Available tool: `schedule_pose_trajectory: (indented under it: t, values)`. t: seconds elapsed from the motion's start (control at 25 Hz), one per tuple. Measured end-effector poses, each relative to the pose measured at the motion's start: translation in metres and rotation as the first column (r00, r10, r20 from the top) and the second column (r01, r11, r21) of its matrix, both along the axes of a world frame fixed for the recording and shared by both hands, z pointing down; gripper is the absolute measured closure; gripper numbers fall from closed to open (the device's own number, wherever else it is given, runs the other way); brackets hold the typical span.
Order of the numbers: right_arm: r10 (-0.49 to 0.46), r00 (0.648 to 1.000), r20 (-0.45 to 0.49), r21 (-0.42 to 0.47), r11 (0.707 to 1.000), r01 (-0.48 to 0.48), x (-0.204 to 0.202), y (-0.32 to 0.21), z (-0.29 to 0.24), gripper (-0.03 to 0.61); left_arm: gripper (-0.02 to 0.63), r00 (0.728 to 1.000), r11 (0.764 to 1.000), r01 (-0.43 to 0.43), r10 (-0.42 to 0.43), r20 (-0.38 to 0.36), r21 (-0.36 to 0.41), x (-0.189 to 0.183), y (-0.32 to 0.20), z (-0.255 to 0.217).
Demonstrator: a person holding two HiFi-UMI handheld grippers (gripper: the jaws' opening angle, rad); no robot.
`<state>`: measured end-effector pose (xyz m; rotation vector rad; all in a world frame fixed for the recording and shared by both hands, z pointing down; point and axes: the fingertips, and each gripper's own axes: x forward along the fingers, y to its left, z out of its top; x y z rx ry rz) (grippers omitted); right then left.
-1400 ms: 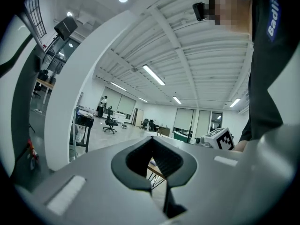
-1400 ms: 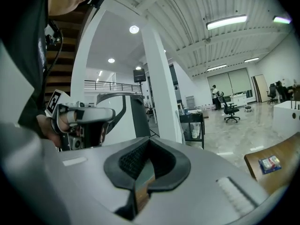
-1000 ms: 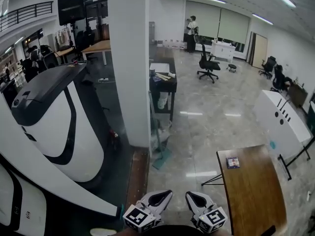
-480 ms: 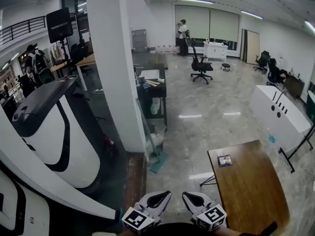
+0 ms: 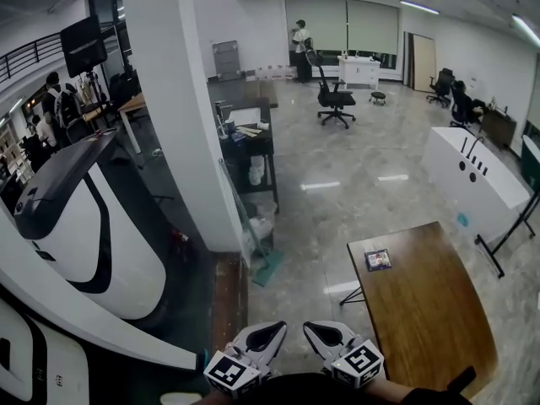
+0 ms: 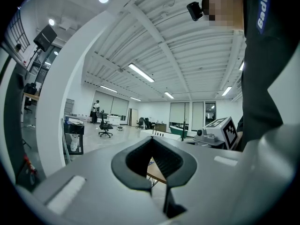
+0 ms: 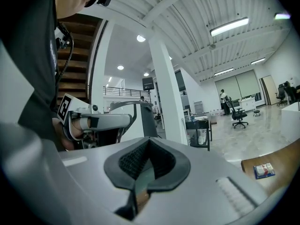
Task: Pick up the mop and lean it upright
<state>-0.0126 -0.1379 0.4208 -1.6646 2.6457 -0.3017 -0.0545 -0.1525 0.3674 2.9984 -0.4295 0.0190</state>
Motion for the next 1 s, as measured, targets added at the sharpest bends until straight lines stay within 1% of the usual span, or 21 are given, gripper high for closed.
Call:
schedule_pose_trajectory:
  t: [0.32,0.56,1.0]
  values:
    - [0.015,1.000,0.010,0.001,1.000,-0.015,0.002,0.003,0.002,0.577,0.594,1.000,1.000,-0.017,0.017,0.009,0.007,0.004,0.003,0.001]
    - [0.019,1.000,0.010,0.000,1.000,-0.019,0.000,0.000,0.002,0.577,0.594,1.000,1.000,-0.007,0.007,-0.003,0.014,-0.001,-0.003,-0.002]
    - [0.000,1.000,0.008,-0.016,1.000,0.000,-0.014,-0.003,0.004,0.577,0.594,1.000,1.000,0.018,-0.018,-0.008,0.004,-0.017,-0.007,0.001]
